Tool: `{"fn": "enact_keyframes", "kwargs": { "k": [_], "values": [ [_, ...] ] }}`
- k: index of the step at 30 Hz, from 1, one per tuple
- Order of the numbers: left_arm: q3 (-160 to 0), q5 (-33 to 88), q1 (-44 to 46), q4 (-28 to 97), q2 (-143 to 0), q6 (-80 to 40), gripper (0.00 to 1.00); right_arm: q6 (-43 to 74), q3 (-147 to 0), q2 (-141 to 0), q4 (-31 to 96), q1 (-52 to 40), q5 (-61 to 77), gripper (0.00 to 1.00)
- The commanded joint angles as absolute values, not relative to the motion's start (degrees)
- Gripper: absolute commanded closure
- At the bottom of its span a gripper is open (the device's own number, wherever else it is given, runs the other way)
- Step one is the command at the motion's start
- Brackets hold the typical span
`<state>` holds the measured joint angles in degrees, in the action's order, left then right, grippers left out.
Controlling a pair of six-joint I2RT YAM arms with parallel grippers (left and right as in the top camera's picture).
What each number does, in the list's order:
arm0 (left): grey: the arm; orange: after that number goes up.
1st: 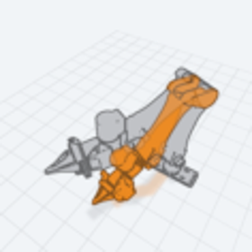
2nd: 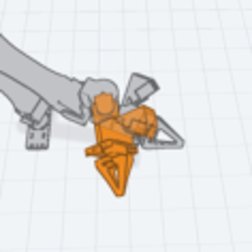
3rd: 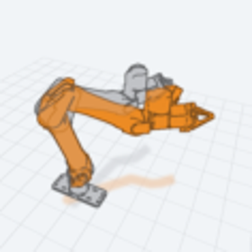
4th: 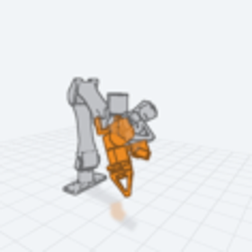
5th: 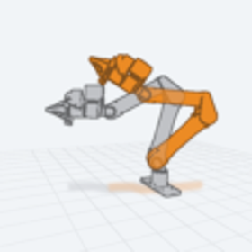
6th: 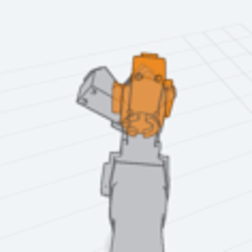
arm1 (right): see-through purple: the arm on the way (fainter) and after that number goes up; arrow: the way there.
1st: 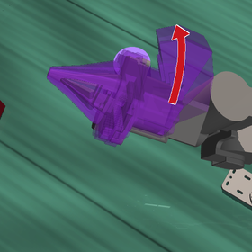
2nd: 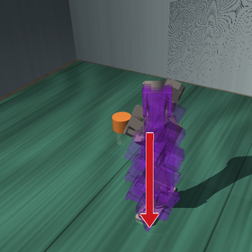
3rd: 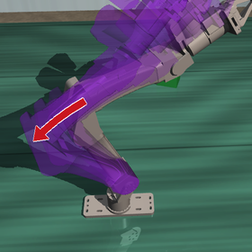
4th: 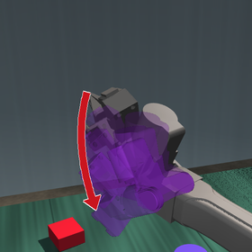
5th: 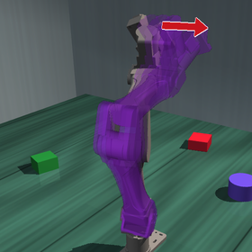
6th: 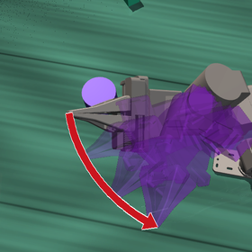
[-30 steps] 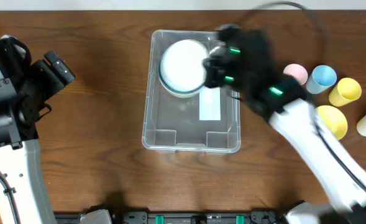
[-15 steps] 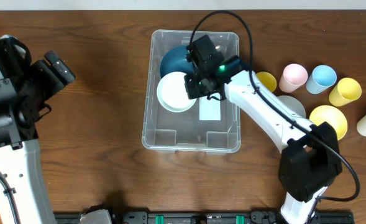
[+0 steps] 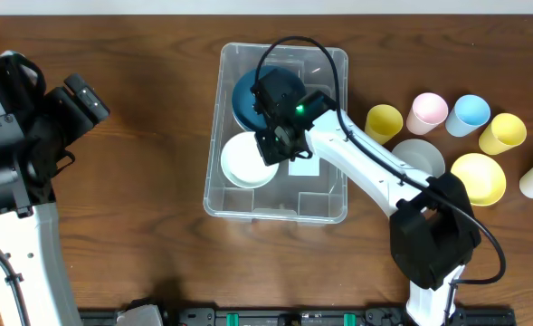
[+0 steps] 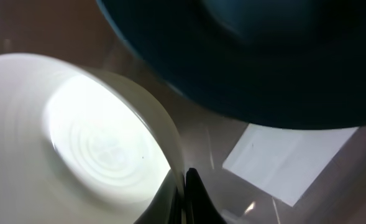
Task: Pack container
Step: 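Lift the white bowl and place it in the container's front half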
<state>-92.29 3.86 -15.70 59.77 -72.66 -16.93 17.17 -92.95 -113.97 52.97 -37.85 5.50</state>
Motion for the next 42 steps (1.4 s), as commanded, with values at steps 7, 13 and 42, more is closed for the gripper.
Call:
{"fn": "enact_keyframes", "kwargs": {
  "k": [7,13,42],
  "values": [
    [-92.9,3.4,-16.0,59.8,-72.9,-17.0,0.02,15.8,-93.5,-114.8,50.3,-38.3,5.1,0.94],
    [-92.9,3.4,-16.0,59.8,-72.9,-17.0,0.02,15.8,-93.7,-114.0,48.8,-38.0,5.1,0.70],
    [-92.9,3.4,-16.0,59.8,-72.9,-17.0,0.02,35.2,-84.2,-87.3,72.7,19.4,-4.5,0.20]
  ]
}}
